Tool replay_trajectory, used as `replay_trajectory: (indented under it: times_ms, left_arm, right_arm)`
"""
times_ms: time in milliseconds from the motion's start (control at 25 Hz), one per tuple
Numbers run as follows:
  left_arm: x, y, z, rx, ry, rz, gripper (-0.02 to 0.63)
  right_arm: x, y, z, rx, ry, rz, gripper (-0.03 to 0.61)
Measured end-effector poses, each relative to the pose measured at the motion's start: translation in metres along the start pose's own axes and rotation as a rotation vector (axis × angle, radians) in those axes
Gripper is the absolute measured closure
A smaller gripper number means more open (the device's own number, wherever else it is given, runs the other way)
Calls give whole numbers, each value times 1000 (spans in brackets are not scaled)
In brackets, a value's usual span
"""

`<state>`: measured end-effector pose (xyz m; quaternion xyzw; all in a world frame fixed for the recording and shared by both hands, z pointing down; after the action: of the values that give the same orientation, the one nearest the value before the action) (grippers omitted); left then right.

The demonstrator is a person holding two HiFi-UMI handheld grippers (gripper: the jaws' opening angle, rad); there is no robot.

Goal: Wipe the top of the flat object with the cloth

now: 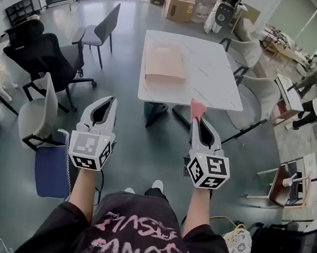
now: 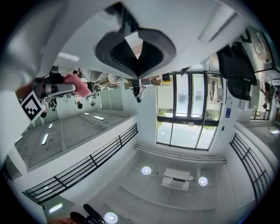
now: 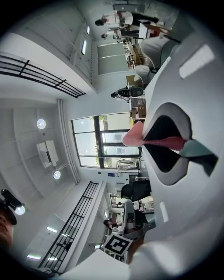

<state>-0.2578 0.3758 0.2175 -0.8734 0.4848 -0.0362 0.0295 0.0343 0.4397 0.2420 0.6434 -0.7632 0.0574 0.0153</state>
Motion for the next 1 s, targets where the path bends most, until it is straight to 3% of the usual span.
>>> replay_trajectory:
  times_ms: [1000]
  left_arm:
    - [-6,1,-3,28,-10,-25,612]
  right_arm:
    - [2,8,-5,0,-11,5,531]
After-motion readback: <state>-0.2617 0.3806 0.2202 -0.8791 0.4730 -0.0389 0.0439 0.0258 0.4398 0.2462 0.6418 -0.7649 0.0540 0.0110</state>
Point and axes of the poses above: the fingertips, and each gripper's own axes: x forward along the fingers, y to its left, z out of its top, the point moved 7 cm from there along -x, backward along the fingers, and after that the axes turned 1 degree about x, right-handed, at the moved point
